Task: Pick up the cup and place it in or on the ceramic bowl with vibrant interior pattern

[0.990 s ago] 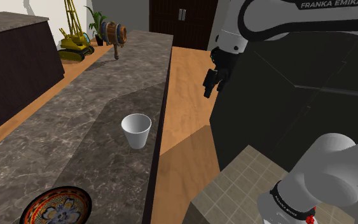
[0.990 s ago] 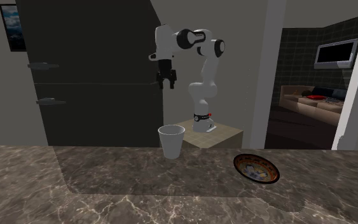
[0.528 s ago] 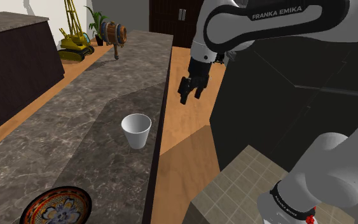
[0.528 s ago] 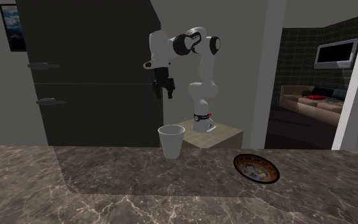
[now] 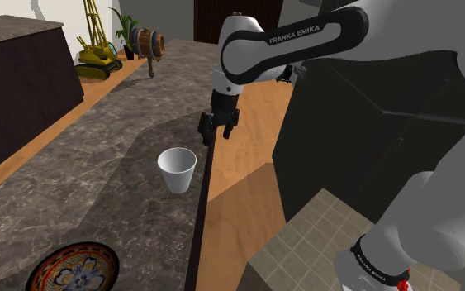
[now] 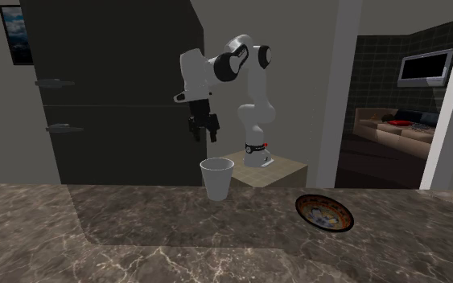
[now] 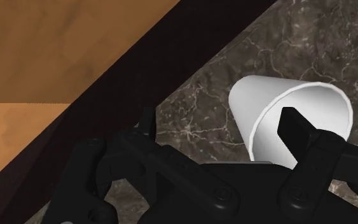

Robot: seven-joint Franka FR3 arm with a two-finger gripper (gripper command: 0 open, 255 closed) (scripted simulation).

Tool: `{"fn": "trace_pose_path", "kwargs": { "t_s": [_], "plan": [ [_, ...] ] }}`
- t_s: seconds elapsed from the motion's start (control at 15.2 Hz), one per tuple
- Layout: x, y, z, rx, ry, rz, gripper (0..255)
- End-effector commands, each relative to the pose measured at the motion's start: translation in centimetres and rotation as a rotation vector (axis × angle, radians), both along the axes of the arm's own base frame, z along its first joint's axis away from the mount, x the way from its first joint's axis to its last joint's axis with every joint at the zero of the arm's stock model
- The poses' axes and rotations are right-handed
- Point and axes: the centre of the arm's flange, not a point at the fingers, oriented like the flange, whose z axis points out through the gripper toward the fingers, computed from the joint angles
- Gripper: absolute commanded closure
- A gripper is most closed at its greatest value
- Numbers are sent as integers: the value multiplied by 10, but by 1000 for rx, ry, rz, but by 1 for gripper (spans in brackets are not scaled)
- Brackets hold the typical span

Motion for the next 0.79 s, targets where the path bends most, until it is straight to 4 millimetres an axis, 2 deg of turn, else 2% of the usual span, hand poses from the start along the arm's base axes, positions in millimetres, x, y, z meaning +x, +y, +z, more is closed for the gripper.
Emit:
{"fn": "trace_pose_path", "kwargs": {
  "t_s": [0.0, 0.33, 0.73],
  "plan": [
    [17, 19, -14, 12, 8, 4, 0],
    [52, 55, -43, 36, 26, 12, 0],
    [49, 62, -74, 36, 26, 12, 0]
  ]
}}
